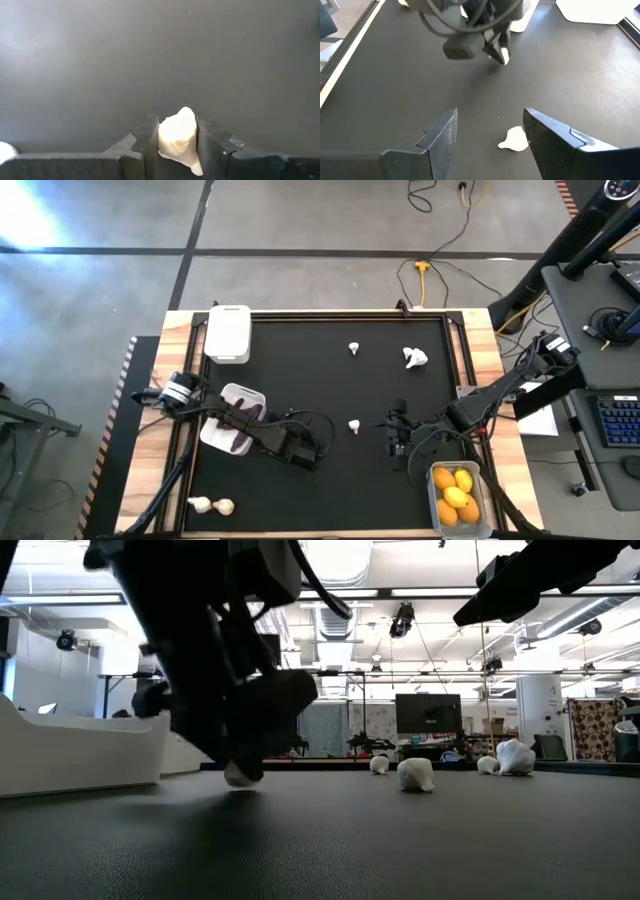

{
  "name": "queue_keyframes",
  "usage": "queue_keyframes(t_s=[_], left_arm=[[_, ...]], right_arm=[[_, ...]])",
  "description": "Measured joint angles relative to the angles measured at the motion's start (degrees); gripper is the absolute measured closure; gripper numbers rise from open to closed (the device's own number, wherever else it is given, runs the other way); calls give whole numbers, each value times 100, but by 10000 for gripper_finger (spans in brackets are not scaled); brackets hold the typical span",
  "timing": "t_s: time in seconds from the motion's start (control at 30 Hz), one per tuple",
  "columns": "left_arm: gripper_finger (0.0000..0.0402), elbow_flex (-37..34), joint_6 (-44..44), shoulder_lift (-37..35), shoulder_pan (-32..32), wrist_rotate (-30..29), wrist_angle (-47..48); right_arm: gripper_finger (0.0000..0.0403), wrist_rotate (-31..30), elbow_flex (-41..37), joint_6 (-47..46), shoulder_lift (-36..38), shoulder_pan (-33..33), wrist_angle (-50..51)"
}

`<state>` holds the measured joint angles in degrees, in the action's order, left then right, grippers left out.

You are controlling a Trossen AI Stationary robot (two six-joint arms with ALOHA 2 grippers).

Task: Sort produce into baskets
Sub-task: Put the eggplant into the bottom white bin

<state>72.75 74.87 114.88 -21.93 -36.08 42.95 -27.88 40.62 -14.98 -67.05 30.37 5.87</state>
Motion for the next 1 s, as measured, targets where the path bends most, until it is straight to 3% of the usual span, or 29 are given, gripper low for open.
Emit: queue_keyframes(t_s=[0.3, 0.5, 0.73, 1.0], left_arm=[[311, 1038, -217, -744, 192, -628, 3018], [312, 1206, -237, -1382, 1007, -859, 4586], [312, 955, -1177, -1941, 2683, -975, 4650], [312, 958, -2424, -1771, 4501, -970, 4256]], right_arm=[[184, 0, 0, -1, 0, 0, 13], [184, 130, 0, -48, 0, 0, 7], [184, 131, 0, -47, 0, 0, -15], [184, 131, 0, -3, 0, 0, -9]])
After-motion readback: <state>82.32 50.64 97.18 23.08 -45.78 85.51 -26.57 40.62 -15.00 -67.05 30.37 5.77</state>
